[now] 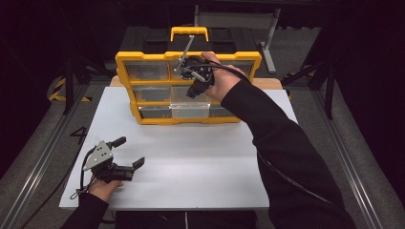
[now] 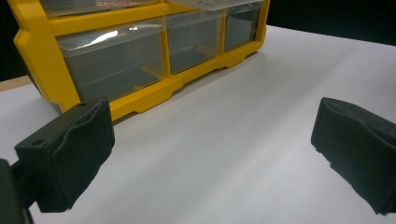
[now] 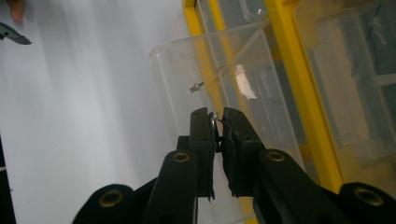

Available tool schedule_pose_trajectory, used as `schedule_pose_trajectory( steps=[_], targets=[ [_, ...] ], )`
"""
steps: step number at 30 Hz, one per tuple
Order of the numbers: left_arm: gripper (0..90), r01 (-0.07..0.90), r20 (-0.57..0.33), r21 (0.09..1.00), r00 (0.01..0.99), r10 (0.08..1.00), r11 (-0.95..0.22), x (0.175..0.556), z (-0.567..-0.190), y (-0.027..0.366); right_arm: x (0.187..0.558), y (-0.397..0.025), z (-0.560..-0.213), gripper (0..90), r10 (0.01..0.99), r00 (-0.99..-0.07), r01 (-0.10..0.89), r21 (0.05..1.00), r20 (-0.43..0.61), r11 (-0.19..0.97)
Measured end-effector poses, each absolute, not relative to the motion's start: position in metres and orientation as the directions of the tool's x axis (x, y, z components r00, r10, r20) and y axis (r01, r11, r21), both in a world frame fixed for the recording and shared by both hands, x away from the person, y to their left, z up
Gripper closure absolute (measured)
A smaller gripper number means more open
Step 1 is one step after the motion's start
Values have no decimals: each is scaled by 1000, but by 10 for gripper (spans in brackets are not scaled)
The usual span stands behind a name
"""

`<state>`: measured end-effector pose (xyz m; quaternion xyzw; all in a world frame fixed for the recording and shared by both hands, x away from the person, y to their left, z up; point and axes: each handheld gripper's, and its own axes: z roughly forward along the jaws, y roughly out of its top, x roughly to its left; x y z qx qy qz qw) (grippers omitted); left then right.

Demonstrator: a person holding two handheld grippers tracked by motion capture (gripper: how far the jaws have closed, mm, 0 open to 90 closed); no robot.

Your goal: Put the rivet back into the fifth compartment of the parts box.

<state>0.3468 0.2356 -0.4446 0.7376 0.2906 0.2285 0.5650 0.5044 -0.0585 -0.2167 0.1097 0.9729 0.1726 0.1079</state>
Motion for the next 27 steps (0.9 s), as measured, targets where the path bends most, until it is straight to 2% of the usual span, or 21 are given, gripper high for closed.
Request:
schedule_pose_trajectory(
  steps=[11,27],
  targets=[
    [4,169,9,967,728,686,-192,347,-444,236,523,-60,-230,823,283,-942,200,375,-180,905],
    [4,170,9,966,731,682,-195,347,-445,235,537,-55,-265,823,269,-954,216,315,-133,924]
  ],
)
